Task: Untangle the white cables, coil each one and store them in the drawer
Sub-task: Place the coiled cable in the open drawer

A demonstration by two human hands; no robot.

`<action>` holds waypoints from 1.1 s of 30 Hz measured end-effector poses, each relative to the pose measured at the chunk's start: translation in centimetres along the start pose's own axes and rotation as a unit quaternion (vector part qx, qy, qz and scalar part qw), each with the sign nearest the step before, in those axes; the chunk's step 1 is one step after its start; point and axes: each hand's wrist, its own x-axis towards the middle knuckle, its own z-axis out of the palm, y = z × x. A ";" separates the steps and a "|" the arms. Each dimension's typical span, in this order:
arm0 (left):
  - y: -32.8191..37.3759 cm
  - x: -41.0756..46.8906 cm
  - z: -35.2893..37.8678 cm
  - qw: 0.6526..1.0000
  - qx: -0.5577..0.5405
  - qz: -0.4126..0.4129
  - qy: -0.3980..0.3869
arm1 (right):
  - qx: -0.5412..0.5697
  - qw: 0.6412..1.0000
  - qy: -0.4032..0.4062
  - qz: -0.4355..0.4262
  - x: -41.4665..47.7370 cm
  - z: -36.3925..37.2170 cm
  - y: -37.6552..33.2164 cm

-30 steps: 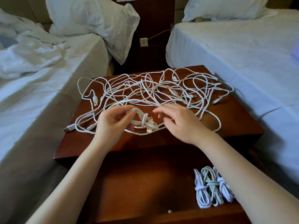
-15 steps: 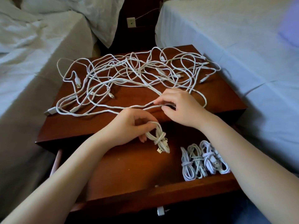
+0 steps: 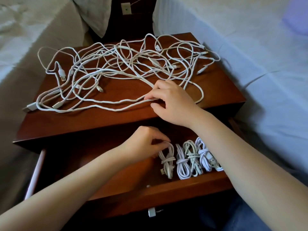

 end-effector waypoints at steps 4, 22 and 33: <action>-0.7 0.1 1.7 0.998 0.009 0.032 0.048 | -0.006 1.000 0.006 -0.006 0.0 0.2 -0.1; -1.2 -0.4 0.2 0.996 0.036 0.076 -0.033 | -0.021 1.000 0.004 0.000 0.0 0.1 -0.3; -0.7 -0.3 0.3 0.993 0.054 0.100 -0.033 | -0.027 1.000 -0.004 0.012 -0.1 0.0 -0.4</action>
